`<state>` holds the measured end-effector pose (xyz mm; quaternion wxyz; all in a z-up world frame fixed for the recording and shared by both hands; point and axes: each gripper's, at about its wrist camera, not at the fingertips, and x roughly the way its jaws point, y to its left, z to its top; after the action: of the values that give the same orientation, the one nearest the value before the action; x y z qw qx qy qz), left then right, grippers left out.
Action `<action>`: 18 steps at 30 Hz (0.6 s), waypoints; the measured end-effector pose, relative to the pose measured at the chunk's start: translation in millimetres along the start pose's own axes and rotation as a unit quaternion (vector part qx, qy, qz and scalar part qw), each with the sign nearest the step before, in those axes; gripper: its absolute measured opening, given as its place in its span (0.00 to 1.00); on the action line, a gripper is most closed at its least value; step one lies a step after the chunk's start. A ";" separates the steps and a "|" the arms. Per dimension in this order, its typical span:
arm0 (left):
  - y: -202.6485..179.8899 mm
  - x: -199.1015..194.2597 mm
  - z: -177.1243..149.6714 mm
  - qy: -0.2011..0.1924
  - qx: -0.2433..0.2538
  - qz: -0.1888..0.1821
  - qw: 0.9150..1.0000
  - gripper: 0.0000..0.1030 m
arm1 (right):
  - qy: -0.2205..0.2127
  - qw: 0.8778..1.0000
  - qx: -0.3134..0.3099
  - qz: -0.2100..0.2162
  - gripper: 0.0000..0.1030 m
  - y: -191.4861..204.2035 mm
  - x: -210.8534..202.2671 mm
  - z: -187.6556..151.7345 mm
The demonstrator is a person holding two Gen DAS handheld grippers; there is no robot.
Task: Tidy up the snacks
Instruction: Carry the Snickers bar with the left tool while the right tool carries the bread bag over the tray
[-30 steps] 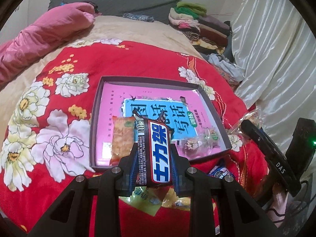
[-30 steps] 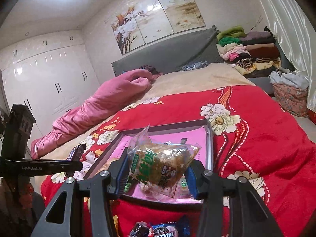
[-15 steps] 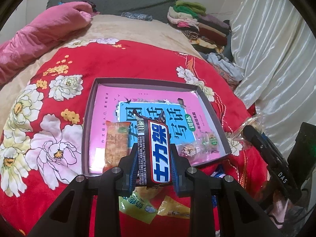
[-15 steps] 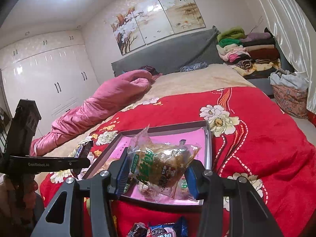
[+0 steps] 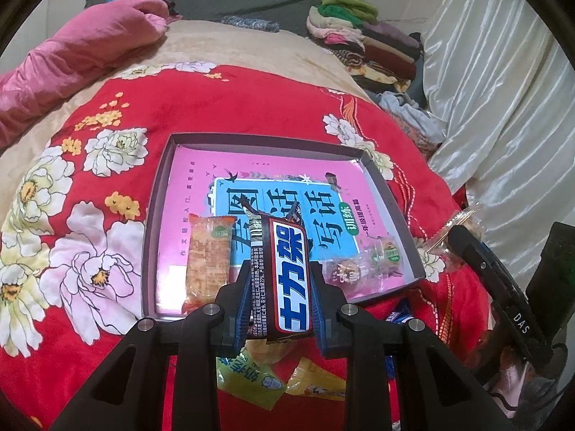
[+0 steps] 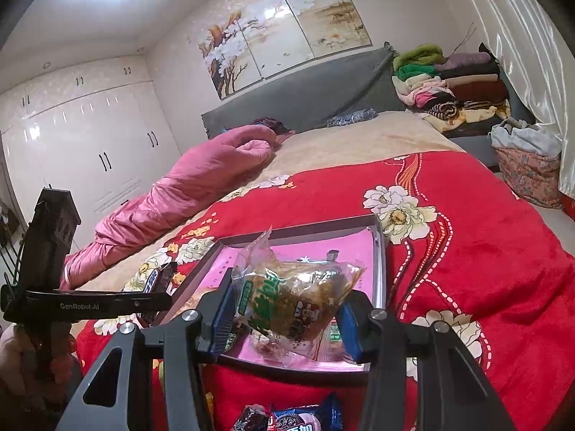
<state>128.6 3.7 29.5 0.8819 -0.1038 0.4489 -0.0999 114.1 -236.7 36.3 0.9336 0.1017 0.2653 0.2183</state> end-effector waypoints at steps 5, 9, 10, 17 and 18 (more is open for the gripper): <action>1.0 2.2 4.1 0.000 0.000 0.001 1.000 0.28 | -0.001 1.000 0.004 -0.001 0.48 -2.2 -0.2 0.4; 2.6 7.3 7.3 0.000 0.000 0.002 1.000 0.28 | 0.000 1.000 0.011 -0.010 0.48 -6.2 -1.0 0.6; 2.7 8.5 7.6 0.001 -0.001 0.003 1.000 0.28 | 0.001 1.000 0.013 -0.013 0.48 -7.6 -1.1 0.5; 5.8 24.2 8.1 0.011 -0.004 0.004 1.000 0.28 | 0.014 0.999 0.028 -0.031 0.48 -17.3 5.4 -1.4; 5.6 26.1 7.5 0.012 -0.003 0.004 1.000 0.28 | 0.017 0.999 0.028 -0.033 0.48 -17.9 6.4 -1.9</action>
<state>150.3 2.8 12.2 0.8765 -0.1035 0.4603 -0.0963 124.3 -249.4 26.4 0.9326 0.1150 0.2899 0.1814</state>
